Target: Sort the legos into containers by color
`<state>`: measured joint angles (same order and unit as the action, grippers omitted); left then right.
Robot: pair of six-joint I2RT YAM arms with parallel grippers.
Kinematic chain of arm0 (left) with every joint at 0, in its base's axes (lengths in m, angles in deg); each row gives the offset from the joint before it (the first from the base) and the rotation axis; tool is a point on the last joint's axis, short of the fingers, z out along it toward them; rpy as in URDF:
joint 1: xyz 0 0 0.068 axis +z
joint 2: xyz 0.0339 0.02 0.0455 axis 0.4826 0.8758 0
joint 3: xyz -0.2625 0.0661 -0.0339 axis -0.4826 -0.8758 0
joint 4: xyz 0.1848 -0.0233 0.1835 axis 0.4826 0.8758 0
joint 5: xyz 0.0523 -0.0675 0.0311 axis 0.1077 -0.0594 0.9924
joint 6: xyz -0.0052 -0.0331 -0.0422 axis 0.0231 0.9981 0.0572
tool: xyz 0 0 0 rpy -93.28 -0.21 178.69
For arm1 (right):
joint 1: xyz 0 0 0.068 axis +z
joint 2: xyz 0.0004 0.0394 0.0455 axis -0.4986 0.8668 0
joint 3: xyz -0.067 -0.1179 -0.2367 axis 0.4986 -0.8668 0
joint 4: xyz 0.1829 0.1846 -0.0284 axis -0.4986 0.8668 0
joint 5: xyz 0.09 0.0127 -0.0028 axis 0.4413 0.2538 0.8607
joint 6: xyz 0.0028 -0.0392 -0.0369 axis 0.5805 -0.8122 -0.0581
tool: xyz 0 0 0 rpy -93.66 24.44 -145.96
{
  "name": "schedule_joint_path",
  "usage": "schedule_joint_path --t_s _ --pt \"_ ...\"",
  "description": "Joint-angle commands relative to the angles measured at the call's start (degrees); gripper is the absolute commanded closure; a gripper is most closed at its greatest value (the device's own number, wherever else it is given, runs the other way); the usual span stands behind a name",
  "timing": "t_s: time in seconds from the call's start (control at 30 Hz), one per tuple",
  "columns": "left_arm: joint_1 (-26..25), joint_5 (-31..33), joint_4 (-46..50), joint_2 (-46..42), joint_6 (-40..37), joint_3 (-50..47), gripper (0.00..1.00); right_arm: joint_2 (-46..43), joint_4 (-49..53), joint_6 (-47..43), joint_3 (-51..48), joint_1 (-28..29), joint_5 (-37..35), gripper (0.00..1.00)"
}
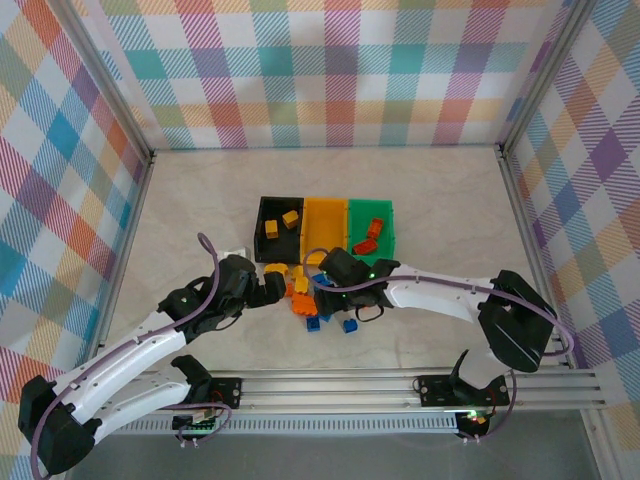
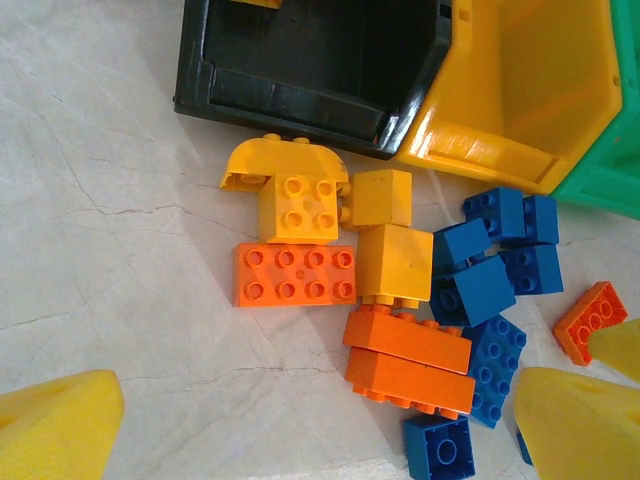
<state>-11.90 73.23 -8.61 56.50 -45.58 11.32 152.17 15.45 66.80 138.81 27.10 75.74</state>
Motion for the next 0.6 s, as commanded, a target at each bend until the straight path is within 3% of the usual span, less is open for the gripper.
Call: schedule_joint_path --t_s 0.0,0.37,0.57 --pt "-0.3 -0.3 0.0 0.1 0.6 -1.3 0.00 -1.5 0.6 1.7 -3.0 -0.1 1.5 0.28" --pt "-0.2 -0.4 -1.7 2.6 0.6 -1.4 0.00 -1.5 -1.7 4.9 -10.2 2.4 3.8 0.29" --pt "-0.2 -0.4 -1.1 2.5 0.3 -1.4 0.00 0.0 -3.1 5.2 -9.9 2.7 3.1 0.50"
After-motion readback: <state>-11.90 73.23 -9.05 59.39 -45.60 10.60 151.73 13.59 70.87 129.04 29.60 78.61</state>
